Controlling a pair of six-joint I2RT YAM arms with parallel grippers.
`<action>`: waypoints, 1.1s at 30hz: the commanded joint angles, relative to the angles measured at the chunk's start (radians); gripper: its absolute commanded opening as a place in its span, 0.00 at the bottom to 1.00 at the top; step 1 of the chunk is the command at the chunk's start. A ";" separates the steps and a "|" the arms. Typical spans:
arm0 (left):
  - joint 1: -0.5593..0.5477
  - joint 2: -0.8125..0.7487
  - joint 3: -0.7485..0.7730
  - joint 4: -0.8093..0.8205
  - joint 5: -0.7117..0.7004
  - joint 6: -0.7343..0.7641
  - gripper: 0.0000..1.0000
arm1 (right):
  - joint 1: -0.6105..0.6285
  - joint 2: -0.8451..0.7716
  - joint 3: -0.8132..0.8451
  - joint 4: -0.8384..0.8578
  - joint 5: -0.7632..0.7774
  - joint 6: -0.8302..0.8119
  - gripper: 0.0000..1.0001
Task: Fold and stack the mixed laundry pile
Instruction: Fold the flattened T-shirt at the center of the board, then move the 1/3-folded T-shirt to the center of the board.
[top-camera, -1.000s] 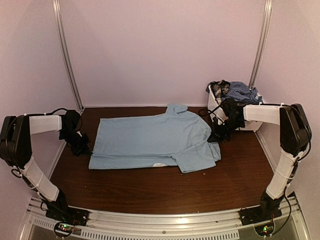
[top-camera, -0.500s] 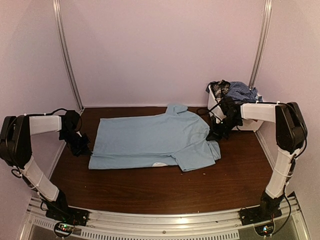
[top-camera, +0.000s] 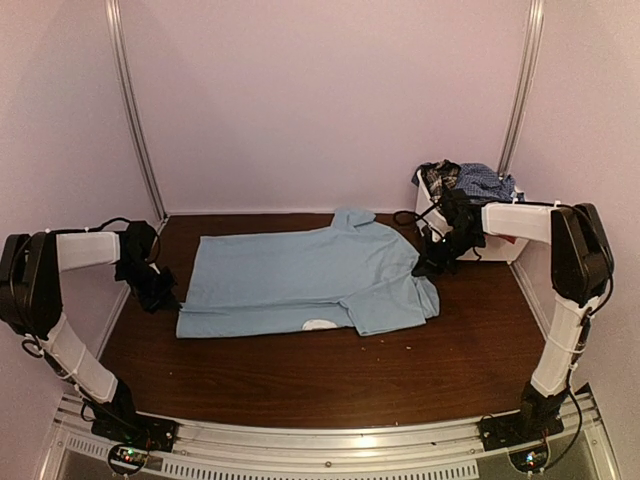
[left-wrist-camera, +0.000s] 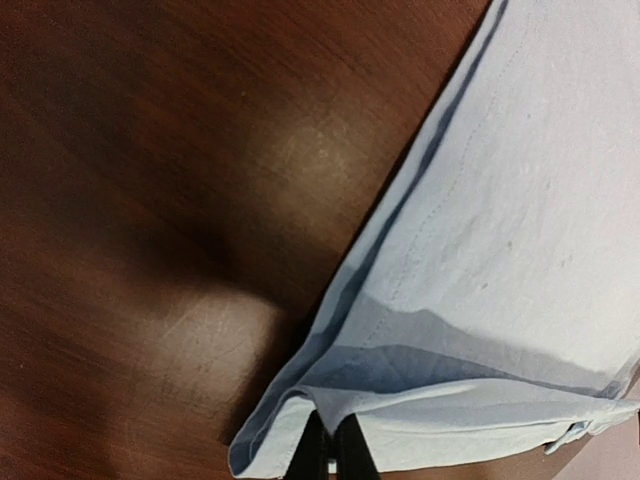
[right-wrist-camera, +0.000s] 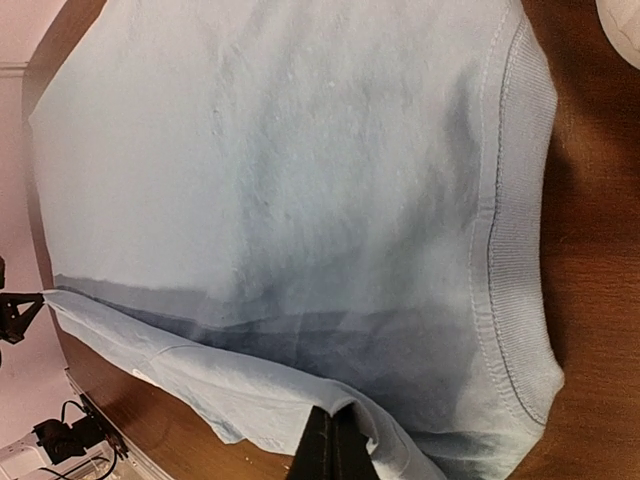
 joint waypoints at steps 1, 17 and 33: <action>0.011 -0.018 -0.006 0.038 -0.012 0.012 0.00 | -0.008 0.032 0.028 0.001 0.004 -0.012 0.00; 0.013 -0.149 -0.039 -0.072 -0.071 0.070 0.61 | -0.039 -0.160 -0.060 -0.093 0.018 -0.120 0.50; 0.012 -0.209 -0.247 -0.016 0.051 0.075 0.58 | -0.057 -0.188 -0.383 0.042 0.031 -0.195 0.50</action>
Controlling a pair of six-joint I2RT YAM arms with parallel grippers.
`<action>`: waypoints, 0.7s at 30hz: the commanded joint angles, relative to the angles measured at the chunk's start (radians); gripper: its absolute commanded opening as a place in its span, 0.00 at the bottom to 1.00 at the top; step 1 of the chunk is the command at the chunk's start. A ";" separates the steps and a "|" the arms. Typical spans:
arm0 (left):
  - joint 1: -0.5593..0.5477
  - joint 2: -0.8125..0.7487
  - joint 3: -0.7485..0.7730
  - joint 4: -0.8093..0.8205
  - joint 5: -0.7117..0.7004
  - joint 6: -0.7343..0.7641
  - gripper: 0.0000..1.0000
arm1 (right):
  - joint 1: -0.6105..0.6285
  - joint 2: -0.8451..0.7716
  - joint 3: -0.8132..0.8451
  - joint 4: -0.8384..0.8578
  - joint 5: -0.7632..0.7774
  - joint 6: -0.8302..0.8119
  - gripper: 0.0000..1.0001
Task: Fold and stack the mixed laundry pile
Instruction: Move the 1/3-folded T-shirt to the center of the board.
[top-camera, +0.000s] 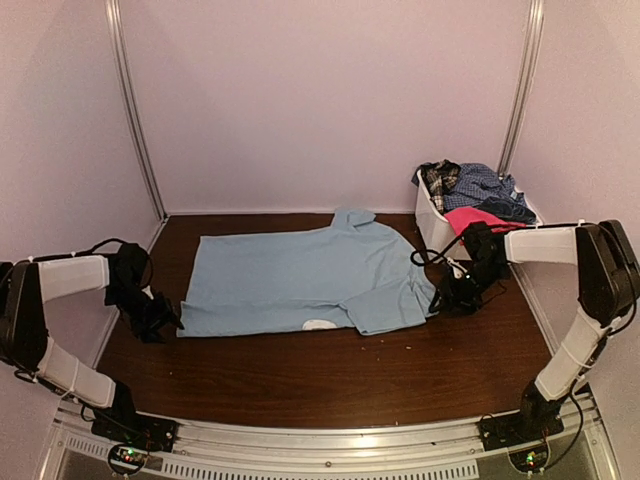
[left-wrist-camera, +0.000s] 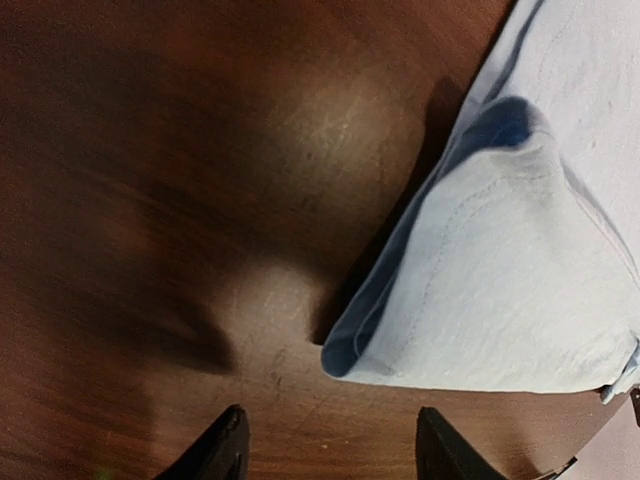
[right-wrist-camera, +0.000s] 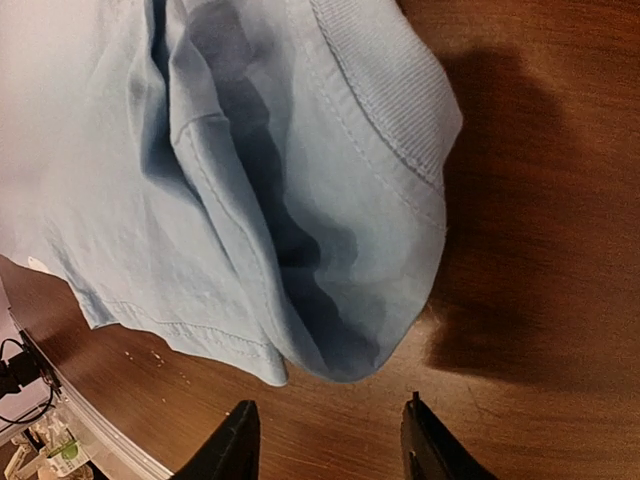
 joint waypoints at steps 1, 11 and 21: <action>0.006 -0.012 -0.043 0.055 0.036 0.009 0.58 | -0.003 0.038 -0.019 0.090 0.023 -0.023 0.50; 0.007 0.065 -0.046 0.164 0.038 0.000 0.46 | -0.007 0.135 -0.008 0.191 -0.023 -0.011 0.42; 0.006 0.092 -0.036 0.157 0.030 -0.009 0.02 | -0.009 0.109 -0.038 0.181 -0.049 0.014 0.00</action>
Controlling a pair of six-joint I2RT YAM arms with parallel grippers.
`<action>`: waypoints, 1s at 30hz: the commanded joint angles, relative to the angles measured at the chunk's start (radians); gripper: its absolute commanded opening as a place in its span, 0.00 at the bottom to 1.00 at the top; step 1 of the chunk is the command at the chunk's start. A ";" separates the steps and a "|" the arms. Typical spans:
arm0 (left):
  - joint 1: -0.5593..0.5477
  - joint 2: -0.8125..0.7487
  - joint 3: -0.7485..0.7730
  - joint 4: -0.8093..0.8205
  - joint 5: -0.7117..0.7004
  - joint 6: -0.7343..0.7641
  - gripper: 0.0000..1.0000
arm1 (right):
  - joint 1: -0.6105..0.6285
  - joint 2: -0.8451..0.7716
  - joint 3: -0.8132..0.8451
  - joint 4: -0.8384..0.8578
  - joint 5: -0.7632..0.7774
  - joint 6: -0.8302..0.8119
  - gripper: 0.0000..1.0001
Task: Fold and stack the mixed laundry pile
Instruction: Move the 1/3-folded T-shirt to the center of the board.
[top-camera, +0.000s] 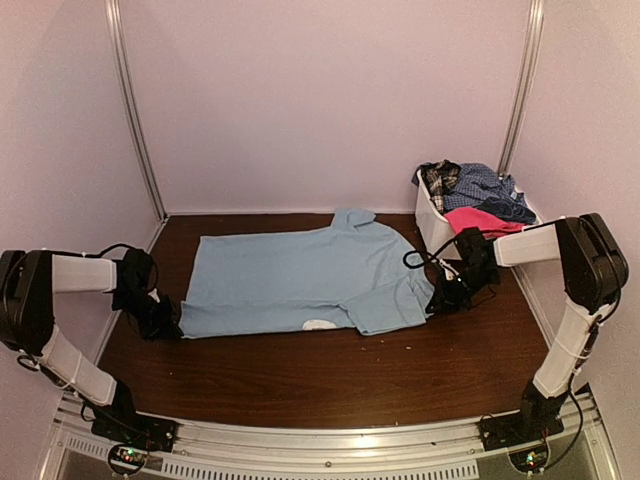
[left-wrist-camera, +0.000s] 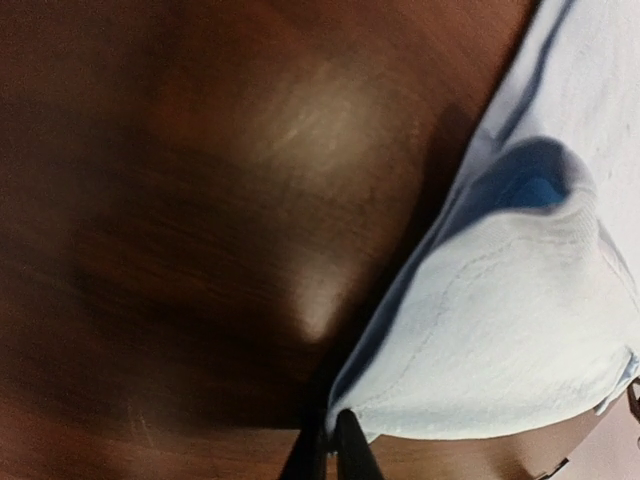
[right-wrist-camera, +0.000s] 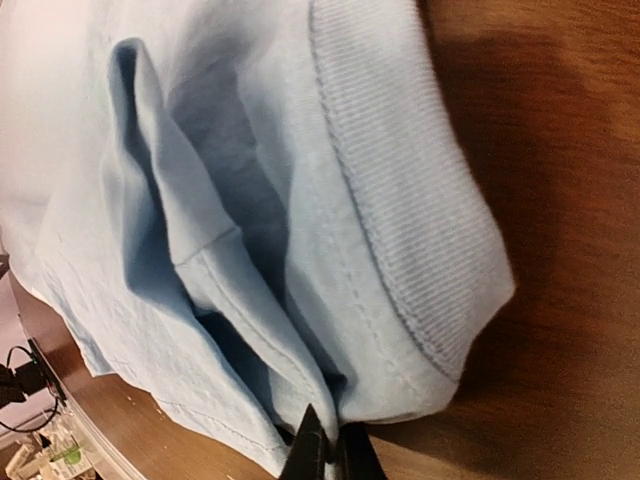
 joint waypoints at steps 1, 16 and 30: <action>0.006 -0.008 0.010 -0.020 -0.026 -0.004 0.00 | -0.004 -0.034 -0.045 -0.014 -0.001 0.025 0.00; 0.006 -0.168 -0.015 -0.255 -0.107 0.009 0.01 | 0.030 -0.376 -0.350 -0.104 -0.024 0.173 0.00; -0.342 -0.342 0.237 -0.092 -0.024 0.053 0.74 | 0.037 -0.678 -0.327 -0.294 -0.113 0.195 0.47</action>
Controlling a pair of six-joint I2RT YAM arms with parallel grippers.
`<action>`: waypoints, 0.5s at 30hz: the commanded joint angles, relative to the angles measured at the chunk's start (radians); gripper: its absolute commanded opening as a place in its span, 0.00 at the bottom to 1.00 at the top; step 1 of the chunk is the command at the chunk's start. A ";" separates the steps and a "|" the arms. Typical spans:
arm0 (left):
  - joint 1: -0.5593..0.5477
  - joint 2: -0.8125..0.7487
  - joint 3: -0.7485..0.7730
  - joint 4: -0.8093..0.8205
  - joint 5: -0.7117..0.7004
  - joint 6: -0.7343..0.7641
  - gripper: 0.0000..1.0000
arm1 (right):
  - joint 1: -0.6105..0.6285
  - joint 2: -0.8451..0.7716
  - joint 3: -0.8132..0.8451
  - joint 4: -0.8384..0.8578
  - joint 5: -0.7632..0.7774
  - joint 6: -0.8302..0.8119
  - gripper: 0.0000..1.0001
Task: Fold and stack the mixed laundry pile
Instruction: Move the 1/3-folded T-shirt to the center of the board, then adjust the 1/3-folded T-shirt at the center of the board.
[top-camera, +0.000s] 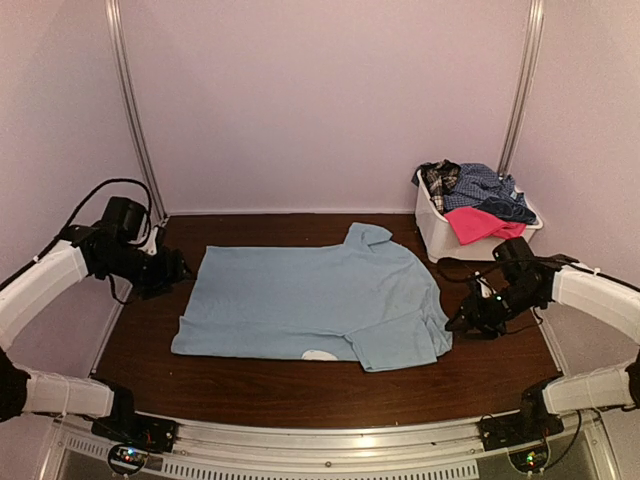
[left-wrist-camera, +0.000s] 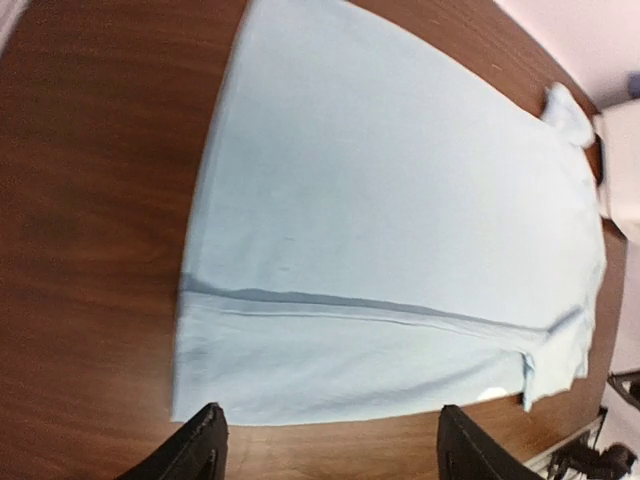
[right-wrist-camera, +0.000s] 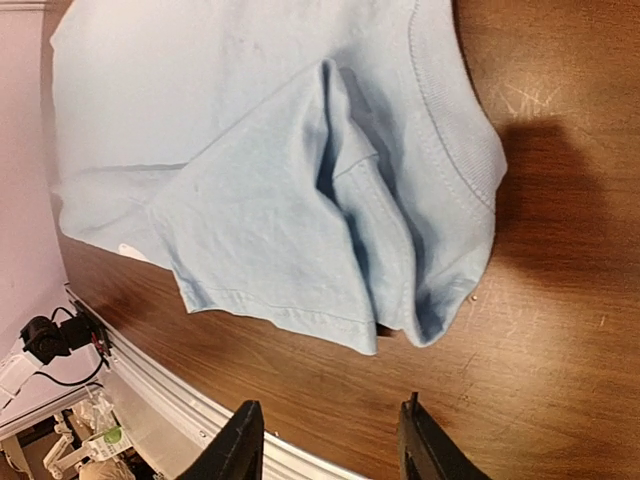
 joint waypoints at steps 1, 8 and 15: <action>-0.308 0.004 -0.042 0.231 0.060 -0.127 0.73 | 0.017 -0.052 -0.059 0.007 -0.094 0.068 0.46; -0.776 0.316 0.030 0.577 -0.045 -0.334 0.64 | 0.048 -0.018 -0.131 0.073 -0.082 0.067 0.44; -0.927 0.598 0.179 0.664 -0.022 -0.348 0.53 | 0.060 -0.003 -0.217 0.185 -0.046 0.095 0.41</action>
